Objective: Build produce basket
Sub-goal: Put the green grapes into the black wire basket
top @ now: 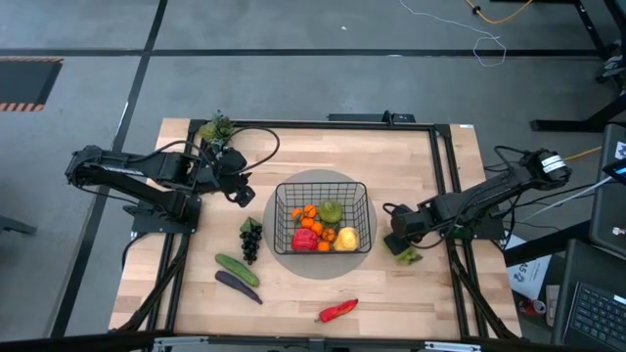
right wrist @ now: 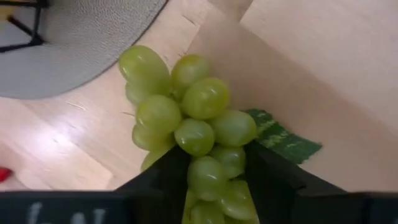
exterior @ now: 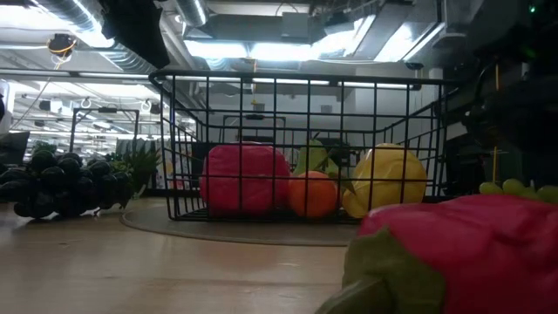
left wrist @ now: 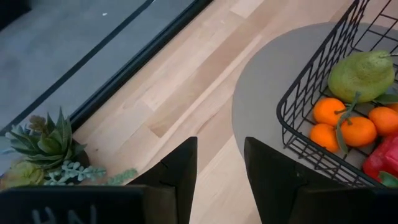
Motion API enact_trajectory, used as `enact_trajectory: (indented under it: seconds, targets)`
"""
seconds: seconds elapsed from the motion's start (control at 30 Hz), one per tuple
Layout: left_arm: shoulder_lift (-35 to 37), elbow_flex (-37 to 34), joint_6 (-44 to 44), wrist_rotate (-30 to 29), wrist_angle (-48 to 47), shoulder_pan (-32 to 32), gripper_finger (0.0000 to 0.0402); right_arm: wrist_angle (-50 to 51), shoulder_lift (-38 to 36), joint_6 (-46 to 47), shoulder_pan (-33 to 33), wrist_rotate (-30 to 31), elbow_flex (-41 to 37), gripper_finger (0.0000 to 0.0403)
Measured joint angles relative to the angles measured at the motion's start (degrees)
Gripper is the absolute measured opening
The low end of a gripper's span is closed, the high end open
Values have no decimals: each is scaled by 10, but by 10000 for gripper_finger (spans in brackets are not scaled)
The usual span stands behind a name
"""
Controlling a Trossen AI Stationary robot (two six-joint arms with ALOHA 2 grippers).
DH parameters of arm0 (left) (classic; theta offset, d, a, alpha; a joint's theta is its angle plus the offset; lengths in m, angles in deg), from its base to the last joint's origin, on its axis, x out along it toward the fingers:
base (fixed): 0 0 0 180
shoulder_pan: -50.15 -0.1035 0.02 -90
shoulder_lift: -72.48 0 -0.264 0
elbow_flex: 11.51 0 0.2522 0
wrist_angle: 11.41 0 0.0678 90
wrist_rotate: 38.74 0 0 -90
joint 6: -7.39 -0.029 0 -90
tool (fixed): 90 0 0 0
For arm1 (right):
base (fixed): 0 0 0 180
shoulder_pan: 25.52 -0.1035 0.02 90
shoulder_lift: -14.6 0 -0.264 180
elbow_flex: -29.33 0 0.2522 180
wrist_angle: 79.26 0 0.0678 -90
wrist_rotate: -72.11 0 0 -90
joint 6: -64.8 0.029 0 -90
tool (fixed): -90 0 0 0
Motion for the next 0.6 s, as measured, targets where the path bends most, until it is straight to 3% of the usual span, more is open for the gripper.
enact_trajectory:
  seconds: [0.23, 0.47, 0.6]
  targets:
    - [0, 0, 0, 0, 0, 0, 128, -15, 0, 32, 0, -22, 0, 19]
    - [0, 0, 2, -3, 0, 0, 128, 15, 2, 27, 2, -33, 24, 17]
    - [0, 0, 2, -14, 0, 0, 128, 121, 2, 4, 14, -33, 98, 15]
